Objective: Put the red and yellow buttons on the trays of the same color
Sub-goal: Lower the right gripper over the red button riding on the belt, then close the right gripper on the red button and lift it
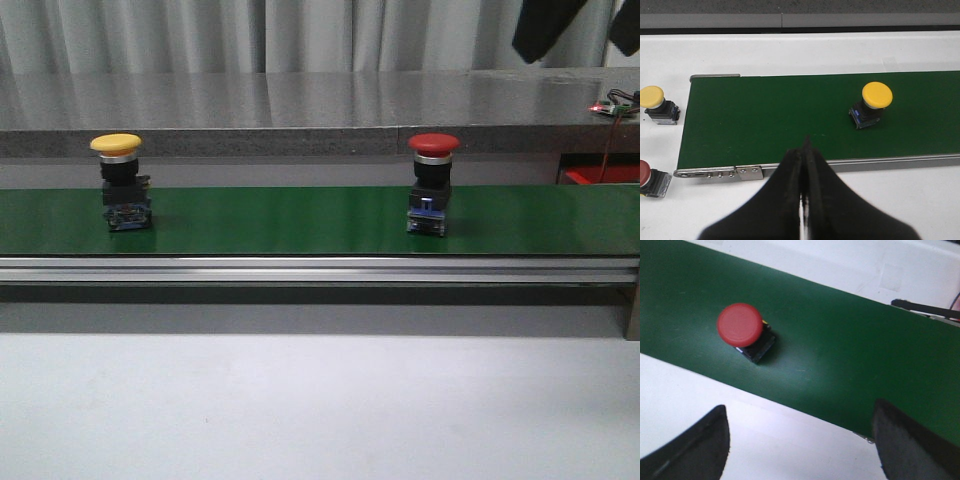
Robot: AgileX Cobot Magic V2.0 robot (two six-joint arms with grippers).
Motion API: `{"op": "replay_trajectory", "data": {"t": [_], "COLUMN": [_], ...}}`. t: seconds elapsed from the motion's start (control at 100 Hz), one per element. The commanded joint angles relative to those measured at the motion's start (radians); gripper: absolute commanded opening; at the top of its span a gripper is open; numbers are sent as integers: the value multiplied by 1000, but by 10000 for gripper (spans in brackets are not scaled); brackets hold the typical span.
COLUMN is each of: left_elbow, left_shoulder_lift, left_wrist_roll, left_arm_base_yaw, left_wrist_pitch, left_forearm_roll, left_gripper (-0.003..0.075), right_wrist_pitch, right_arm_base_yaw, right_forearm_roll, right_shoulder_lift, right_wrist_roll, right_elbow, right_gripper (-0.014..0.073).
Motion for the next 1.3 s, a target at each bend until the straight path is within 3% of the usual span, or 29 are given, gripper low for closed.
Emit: {"op": "replay_trajectory", "data": {"t": [0.0,0.3,0.77,0.84,1.08,1.18,1.29], "left_elbow": [-26,-26,-26,-26,-26,-26,-26], "left_shoulder_lift": [-14,-14,-14,-14,-14,-14,-14], "left_wrist_roll": [1,1,1,1,1,1,1], "left_arm_base_yaw": [-6,-6,-6,-6,-6,-6,-6], "left_wrist_pitch": [-53,-53,-53,-53,-53,-53,-53], "left_forearm_roll": [-33,-33,-33,-33,-33,-33,-33], "left_gripper": [-20,-19,-20,-20,-20,-20,-20], "right_wrist_pitch": [58,214,180,161,191,191,191], "right_arm_base_yaw": [14,22,-34,-55,-77,-80,-105], "right_forearm_roll": [4,54,-12,-10,-6,-6,-8], "right_shoulder_lift": [45,246,391,397,408,403,379], "right_wrist_roll": [-23,-61,-61,-61,-61,-61,-61], "right_elbow": [-115,-322,-356,-356,-356,-357,-359], "right_gripper": [587,587,582,528,218,154,146]}}
